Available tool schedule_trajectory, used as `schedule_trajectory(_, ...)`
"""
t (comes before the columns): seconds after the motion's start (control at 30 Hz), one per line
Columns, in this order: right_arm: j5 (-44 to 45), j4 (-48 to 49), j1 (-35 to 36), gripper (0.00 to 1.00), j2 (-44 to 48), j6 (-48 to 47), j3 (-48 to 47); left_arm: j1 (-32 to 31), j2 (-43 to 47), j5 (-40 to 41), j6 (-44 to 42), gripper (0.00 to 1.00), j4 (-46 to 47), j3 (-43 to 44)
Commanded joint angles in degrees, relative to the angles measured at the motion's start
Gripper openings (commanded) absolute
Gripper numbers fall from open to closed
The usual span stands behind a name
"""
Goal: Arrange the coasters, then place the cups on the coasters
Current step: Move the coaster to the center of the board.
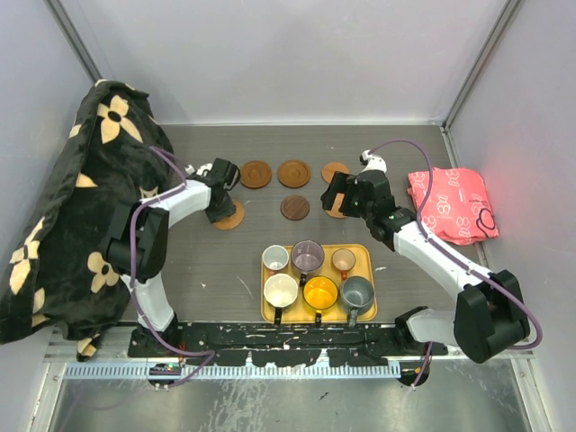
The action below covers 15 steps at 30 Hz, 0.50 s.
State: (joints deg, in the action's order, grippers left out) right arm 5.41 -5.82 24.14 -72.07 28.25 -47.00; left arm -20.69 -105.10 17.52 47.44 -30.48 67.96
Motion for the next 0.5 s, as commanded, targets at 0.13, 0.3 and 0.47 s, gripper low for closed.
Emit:
schedule_trajectory(0.13, 1.15, 2.94, -0.23, 0.99, -1.36, -0.87, -0.72, -4.56, -7.45, -7.51, 1.93, 0.36, 1.69, 2.63)
schedule_trajectory(0.3, 1.35, 3.0, -0.21, 0.99, -1.92, -1.01, -0.89, -5.78, -9.08, -7.93, 1.9, 0.36, 2.0, 4.19)
schedule_trajectory(0.47, 1.53, 2.92, -0.19, 0.99, -2.11, -1.02, -0.94, -6.32, -9.96, -8.35, 2.23, 0.36, 2.0, 5.01)
